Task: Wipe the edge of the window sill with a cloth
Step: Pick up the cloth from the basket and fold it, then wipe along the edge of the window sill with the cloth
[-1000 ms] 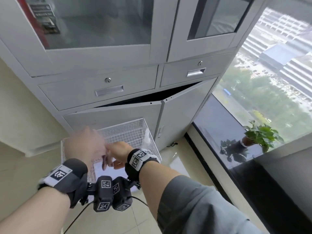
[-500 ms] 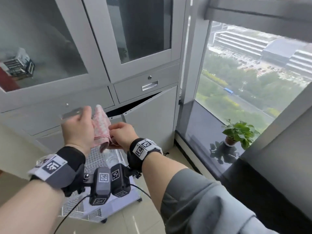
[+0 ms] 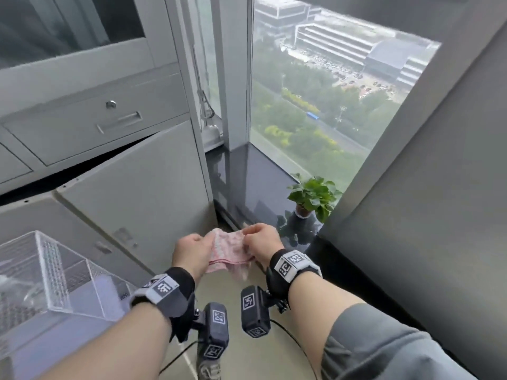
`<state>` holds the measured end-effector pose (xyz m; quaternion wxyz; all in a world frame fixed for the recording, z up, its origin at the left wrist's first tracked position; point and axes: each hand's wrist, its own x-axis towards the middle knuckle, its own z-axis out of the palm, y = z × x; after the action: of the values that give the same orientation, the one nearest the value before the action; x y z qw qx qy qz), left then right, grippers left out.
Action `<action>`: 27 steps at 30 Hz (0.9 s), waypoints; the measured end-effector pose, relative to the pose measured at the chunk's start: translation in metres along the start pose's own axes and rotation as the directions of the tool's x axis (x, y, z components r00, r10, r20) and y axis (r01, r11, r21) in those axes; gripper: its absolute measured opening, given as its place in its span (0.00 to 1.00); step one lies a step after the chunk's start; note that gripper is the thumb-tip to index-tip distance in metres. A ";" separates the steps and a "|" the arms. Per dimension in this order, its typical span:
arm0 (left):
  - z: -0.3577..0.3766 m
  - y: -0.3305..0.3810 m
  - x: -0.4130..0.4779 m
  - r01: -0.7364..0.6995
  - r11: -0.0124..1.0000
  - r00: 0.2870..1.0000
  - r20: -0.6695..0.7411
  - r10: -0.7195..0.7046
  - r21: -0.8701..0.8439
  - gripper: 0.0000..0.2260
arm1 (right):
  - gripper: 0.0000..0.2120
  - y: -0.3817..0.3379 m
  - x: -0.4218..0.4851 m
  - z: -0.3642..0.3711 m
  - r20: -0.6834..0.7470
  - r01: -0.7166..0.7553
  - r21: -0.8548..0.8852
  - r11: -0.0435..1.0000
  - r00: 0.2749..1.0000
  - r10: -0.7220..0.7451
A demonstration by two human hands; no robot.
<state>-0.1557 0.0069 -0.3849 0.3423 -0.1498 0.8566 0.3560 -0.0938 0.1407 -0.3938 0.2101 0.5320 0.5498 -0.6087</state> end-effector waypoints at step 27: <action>0.097 -0.023 -0.016 -0.395 0.919 0.902 0.188 0.388 -0.003 0.08 | 0.16 0.034 0.003 -0.050 -0.376 0.276 -0.618 0.736 0.718 -0.586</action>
<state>-0.0865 0.0601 -0.4350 0.3442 0.0650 0.8398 0.4148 -0.0452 0.1757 -0.4027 0.0245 0.4555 0.8413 -0.2900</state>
